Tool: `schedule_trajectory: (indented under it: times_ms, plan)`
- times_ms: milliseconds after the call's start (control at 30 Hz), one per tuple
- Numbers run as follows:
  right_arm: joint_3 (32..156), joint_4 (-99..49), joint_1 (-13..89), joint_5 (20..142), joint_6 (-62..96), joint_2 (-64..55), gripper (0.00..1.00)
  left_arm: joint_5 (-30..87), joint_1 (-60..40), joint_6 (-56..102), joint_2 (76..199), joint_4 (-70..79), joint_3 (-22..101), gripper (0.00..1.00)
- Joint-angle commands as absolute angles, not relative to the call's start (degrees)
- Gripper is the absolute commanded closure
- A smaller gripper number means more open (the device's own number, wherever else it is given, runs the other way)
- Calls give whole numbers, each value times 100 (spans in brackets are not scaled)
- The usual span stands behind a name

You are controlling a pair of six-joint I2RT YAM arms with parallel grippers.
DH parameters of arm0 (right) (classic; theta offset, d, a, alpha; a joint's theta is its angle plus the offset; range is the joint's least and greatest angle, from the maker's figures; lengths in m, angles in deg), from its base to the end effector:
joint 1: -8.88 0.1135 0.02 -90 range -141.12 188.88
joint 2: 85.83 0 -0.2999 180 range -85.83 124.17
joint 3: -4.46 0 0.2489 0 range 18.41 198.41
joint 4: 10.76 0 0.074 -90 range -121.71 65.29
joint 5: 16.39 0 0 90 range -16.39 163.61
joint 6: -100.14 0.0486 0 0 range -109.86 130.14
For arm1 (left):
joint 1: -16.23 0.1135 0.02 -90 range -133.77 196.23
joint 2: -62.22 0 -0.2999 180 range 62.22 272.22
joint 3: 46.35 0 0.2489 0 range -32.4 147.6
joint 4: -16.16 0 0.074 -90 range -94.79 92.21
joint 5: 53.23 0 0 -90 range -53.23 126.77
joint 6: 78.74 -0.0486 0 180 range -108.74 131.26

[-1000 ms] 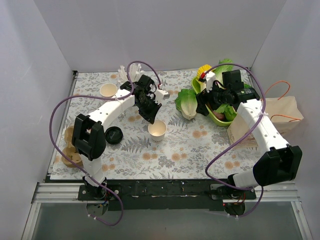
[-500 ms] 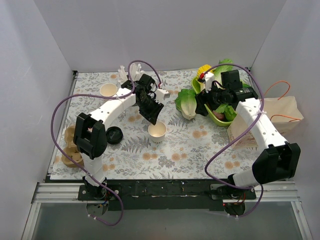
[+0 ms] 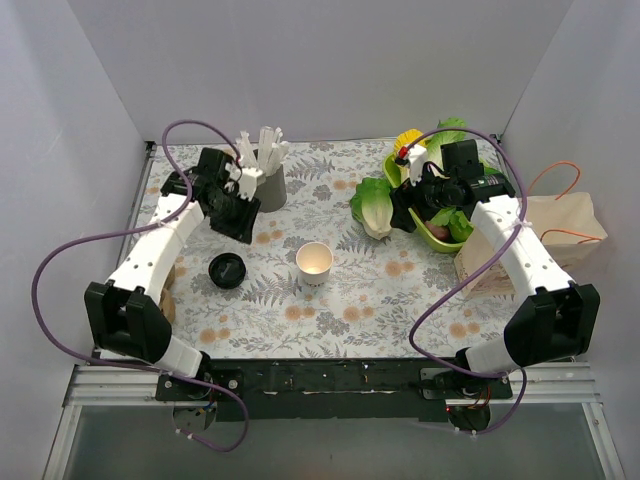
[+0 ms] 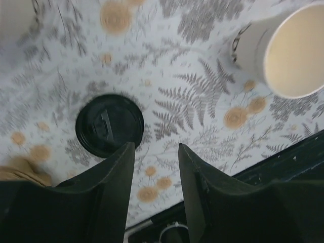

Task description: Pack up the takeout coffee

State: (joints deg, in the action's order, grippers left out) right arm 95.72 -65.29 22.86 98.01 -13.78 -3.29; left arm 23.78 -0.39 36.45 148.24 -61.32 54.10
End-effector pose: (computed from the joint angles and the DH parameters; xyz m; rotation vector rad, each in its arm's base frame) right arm 0.2955 0.0943 0.3638 -0.9415 2.1181 0.4162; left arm 0.2798 -0.0949 0.3665 -0.1299 2.7327 -0.5247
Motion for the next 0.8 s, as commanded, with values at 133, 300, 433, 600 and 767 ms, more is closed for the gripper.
schedule_trajectory:
  times_ms: [133,300,433,600,767]
  plan:
    - [9812,-6434,2295,10006,-1297,-251,9,2754,77,3982,14598,-6055,3915,67]
    - [9909,-6479,2330,10068,-1280,-154,9,2930,77,4017,14773,-5818,3730,67]
    - [9848,-6435,2330,10059,-1262,-198,9,2992,77,4017,15002,-5747,3826,68]
    - [9707,-6452,2338,10006,-1262,-365,9,3106,77,4009,15353,-5686,3993,73]
    - [9619,-6470,2338,9953,-1306,-444,9,3133,85,4000,15555,-5685,4072,75]
